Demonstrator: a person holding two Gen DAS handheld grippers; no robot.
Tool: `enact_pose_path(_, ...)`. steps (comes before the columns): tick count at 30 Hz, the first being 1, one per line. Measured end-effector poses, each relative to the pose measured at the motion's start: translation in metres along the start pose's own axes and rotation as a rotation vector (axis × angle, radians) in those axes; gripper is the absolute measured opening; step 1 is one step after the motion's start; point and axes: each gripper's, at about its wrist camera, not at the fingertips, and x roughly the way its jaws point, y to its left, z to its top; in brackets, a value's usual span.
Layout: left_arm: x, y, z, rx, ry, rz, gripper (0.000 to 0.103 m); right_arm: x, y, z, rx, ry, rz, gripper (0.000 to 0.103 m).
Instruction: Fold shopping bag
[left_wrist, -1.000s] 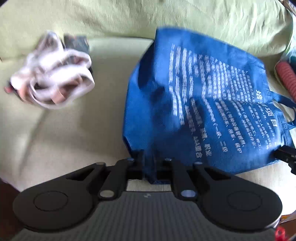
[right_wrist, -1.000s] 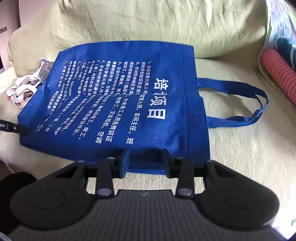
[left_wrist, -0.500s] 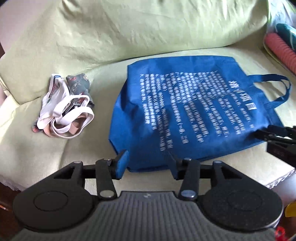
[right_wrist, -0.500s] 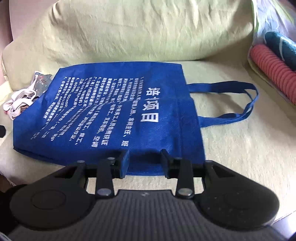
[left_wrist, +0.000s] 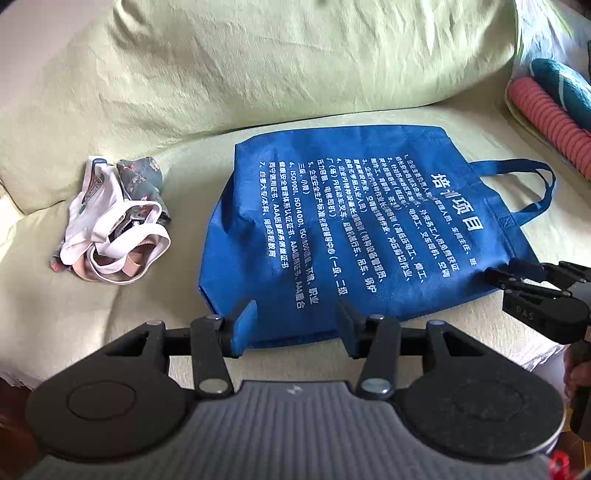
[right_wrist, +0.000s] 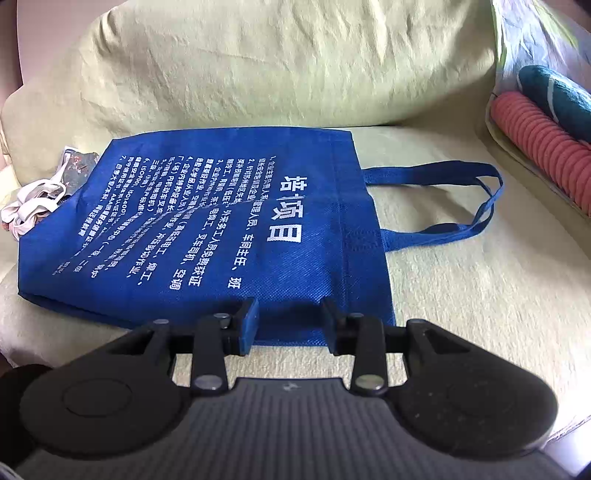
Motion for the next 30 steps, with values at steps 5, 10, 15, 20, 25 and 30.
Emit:
enact_pose_path(5,0.003,0.002,-0.001,-0.002,-0.005,-0.020,0.054,0.000,0.000,0.000,0.003,0.002,-0.004,0.032)
enact_pose_path(10,0.010,0.001,-0.002,0.005,-0.003,-0.031,0.054,0.000,0.000,0.000,0.002,0.004,-0.004,0.032)
enact_pose_path(15,0.020,0.003,0.012,0.068,-0.033,-0.068,0.055,0.000,0.003,-0.001,-0.013,0.008,-0.012,0.032)
enact_pose_path(20,0.044,0.005,0.070,0.231,-0.124,-0.195,0.069,-0.002,0.003,-0.005,-0.025,-0.005,0.002,0.032)
enact_pose_path(25,0.095,-0.008,0.159,0.442,-0.147,-0.339,0.071,-0.001,0.000,-0.006,-0.041,-0.011,0.028,0.033)
enact_pose_path(30,0.174,-0.041,0.231,0.699,-0.048,-0.449,0.076,0.002,-0.004,-0.002,-0.053,0.004,0.059,0.034)
